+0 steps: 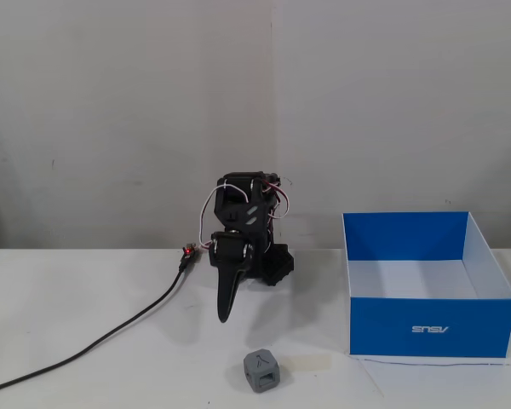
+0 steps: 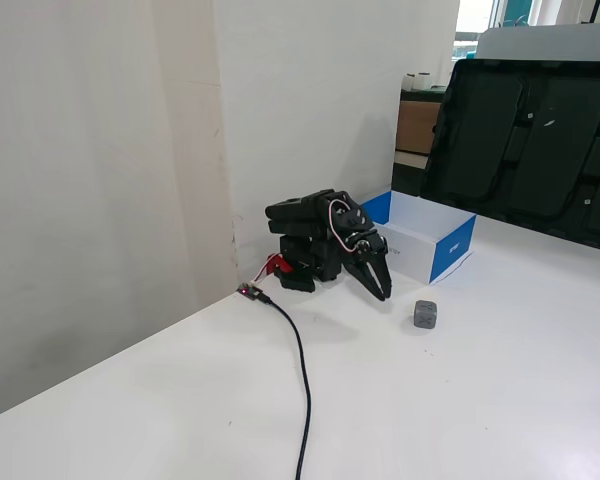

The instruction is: Pick the gray block and keep it in the box.

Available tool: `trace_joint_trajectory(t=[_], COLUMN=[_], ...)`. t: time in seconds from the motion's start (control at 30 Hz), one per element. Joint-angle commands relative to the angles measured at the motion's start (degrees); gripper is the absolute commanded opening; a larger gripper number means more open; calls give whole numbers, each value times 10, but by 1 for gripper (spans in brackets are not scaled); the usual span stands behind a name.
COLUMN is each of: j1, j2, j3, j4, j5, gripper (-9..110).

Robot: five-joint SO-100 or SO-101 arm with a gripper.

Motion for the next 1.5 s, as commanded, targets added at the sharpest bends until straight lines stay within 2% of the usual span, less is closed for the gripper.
trace_joint_trajectory(t=[0.0,0.37,0.8,1.17,1.47], j1=[-11,-48,-71,-81,-86], j2=[-63,-226,-549,-624,-727], j3=[-64,-187,-399,-446,-481], j4=[-32,-34,-2,-18,-24], j5=[-5,-31,-104,-159,-186], gripper=[0,0,0,15,20])
